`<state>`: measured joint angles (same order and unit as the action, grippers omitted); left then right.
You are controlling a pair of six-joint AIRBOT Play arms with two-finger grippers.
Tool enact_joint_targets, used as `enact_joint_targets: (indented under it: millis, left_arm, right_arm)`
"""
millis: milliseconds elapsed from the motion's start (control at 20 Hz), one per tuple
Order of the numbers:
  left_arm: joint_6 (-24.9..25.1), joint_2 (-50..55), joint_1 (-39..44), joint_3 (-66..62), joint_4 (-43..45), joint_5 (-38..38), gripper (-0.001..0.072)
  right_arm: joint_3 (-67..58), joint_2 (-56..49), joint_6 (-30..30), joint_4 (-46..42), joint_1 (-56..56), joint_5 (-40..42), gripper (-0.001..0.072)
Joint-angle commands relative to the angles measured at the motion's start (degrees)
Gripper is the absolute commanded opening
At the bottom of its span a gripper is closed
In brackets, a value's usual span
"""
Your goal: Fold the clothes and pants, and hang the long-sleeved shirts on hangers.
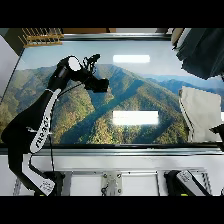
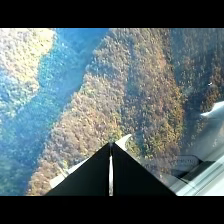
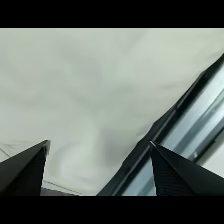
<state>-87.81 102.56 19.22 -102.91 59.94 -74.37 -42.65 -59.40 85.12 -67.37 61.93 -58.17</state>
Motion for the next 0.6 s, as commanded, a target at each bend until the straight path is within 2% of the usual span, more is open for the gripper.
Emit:
enact_joint_targets:
  millis: [0,150,250,400,550]
  left_arm:
    - [0.0,-0.2,0.0,0.0,0.0,-0.4,0.0004]
    - [-0.1,-4.8,0.0,3.2,2.2,4.0,0.0003]
    - [-0.1,-11.2,0.0,10.4,2.7,8.5,0.0003]
    - [-0.1,-20.2,0.0,21.2,5.6,11.2,0.0004]
    - [-0.1,-26.9,-0.2,28.7,7.6,11.6,0.0003]
  right_arm:
    - [-6.9,2.9,-0.3,-6.3,0.5,-1.5,0.0676]
    - [-11.7,7.5,-8.5,4.5,-4.4,1.9,0.0676]
    - [-11.5,10.1,-13.6,12.7,-13.0,1.5,0.0676]
    - [-11.0,10.4,-14.9,13.4,-32.4,-2.8,0.0676]
    - [-8.6,9.9,-14.9,12.9,-51.2,0.1,0.0675]
